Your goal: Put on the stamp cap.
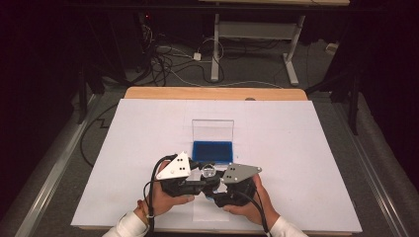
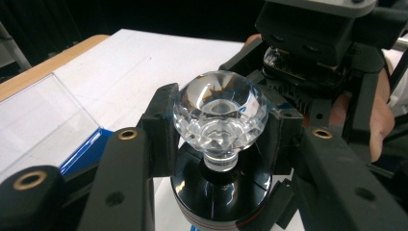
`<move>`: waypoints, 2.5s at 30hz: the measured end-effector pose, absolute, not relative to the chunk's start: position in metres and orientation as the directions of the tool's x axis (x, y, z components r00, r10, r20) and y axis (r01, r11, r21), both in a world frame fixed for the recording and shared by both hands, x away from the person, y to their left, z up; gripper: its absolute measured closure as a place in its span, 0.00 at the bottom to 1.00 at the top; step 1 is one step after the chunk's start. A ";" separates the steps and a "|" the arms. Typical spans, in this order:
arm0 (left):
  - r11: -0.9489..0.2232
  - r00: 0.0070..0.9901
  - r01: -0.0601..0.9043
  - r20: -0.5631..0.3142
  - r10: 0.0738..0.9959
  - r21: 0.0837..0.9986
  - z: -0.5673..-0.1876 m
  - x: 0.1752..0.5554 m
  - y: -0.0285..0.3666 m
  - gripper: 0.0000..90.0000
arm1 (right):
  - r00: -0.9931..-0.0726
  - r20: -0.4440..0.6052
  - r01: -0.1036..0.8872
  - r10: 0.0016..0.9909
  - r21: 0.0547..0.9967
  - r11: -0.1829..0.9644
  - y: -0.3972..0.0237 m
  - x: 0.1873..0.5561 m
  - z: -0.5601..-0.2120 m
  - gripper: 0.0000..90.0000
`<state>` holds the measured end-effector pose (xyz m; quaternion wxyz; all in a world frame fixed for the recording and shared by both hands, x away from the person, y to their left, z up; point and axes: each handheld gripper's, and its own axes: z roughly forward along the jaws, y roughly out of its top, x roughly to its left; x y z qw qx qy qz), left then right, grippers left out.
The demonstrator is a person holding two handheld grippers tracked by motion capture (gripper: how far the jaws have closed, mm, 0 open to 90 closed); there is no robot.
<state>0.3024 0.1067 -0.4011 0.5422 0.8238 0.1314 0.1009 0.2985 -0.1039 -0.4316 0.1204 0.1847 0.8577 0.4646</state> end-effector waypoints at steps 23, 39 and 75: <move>-0.400 0.942 0.112 0.031 0.334 0.910 -0.399 0.304 0.107 0.60 | -0.901 -0.046 0.194 0.431 0.846 0.496 -0.105 0.300 -0.434 0.43; -0.403 0.940 0.107 0.039 0.339 0.909 -0.395 0.305 0.107 0.60 | -0.901 -0.057 0.173 0.430 0.861 0.478 -0.107 0.301 -0.435 0.42; -0.416 0.920 0.102 0.073 0.384 0.903 -0.391 0.306 0.123 0.61 | -0.839 -0.195 0.124 0.507 0.840 0.529 -0.138 0.300 -0.422 0.30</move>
